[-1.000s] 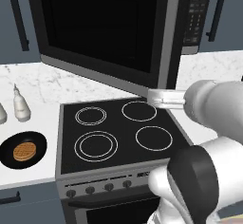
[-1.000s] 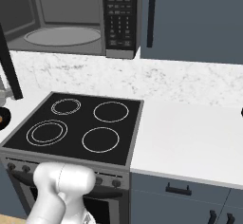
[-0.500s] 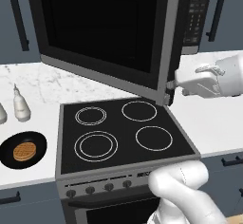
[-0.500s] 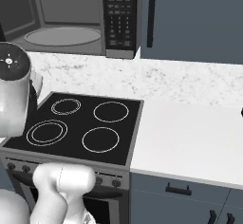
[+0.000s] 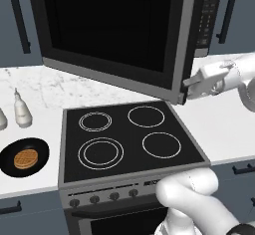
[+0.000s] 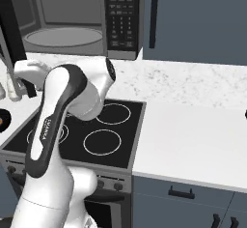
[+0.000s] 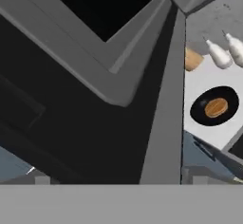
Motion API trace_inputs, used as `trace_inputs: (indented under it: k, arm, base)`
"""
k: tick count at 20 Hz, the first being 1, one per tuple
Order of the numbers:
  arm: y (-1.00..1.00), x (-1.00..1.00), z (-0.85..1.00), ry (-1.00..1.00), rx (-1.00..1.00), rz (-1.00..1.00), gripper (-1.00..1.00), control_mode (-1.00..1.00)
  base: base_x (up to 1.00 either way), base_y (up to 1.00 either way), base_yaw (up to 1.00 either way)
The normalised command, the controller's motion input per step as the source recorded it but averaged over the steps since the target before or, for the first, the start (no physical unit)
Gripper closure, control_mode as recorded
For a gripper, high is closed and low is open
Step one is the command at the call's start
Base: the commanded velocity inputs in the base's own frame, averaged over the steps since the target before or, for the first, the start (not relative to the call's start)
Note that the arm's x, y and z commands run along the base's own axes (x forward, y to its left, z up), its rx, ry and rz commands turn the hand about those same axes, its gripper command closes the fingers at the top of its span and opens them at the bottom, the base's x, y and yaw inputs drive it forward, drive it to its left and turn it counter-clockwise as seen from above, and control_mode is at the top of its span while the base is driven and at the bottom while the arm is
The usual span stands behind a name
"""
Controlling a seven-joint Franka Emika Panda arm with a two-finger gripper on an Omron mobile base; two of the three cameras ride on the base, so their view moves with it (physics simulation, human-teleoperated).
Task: Open the microwave, place the bowl with waffle inside the microwave, then close the microwave door and turn it on.
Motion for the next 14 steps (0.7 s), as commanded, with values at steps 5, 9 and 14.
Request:
trace_inputs:
  k: [5, 9, 14]
  arm:
    - [-0.44, 0.1, -0.1, -0.12, 0.34, 0.34, -1.0, -1.0]
    - [-0.37, 0.21, 0.0, -0.01, 0.23, 0.24, -1.0, -1.0]
    - [-0.06, 0.53, 0.0, 0.18, 0.04, 0.09, -1.0, -1.0]
  base:
    - [0.0, 0.0, 0.0]
    - [0.0, 0.0, 0.0]
    - [0.0, 0.0, 0.0]
